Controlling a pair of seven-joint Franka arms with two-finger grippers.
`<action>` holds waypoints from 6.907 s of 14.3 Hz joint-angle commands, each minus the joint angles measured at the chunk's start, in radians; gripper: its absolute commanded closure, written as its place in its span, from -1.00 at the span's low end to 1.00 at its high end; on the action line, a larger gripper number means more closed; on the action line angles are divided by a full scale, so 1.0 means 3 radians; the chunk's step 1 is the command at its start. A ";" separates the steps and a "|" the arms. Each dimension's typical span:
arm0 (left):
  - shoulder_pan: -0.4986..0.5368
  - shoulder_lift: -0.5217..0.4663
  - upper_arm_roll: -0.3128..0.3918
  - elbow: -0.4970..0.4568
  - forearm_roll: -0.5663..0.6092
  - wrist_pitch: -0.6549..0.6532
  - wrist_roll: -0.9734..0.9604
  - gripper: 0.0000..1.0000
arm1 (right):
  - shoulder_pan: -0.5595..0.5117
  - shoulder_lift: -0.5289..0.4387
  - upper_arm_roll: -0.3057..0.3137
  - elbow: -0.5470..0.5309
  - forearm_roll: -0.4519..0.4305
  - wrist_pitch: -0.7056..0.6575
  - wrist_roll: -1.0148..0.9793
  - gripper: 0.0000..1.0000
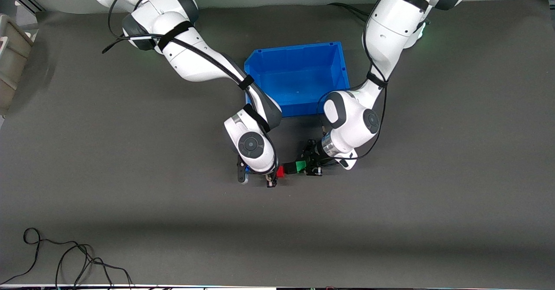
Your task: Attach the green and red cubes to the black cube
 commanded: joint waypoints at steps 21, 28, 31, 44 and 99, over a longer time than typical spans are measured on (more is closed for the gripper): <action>0.1861 -0.1037 0.0130 -0.0099 0.1984 -0.2566 0.1133 -1.00 | -0.0435 -0.0936 -0.0011 -0.0019 0.0312 -0.0983 -0.0976 -0.99; 0.2262 -0.1329 0.0130 0.0606 0.2783 -0.4009 0.2320 -1.00 | -0.1196 -0.2280 -0.0047 -0.0657 0.0441 -0.2191 -0.2776 -0.99; 0.2251 -0.1512 0.0124 0.0694 0.2920 -0.4189 0.2418 -1.00 | -0.1574 -0.2614 -0.0062 -0.0750 0.0436 -0.2641 -0.3710 -0.99; 0.1981 -0.2340 0.0053 0.0179 0.3478 -0.3761 0.4382 -1.00 | -0.1760 -0.2982 -0.0855 -0.0908 0.0033 -0.2883 -0.7078 -0.99; 0.1955 -0.2367 0.0053 0.0525 0.3534 -0.3964 0.4591 -1.00 | -0.2138 -0.3494 0.0183 -0.1793 -0.0367 -0.2008 -0.6659 -0.99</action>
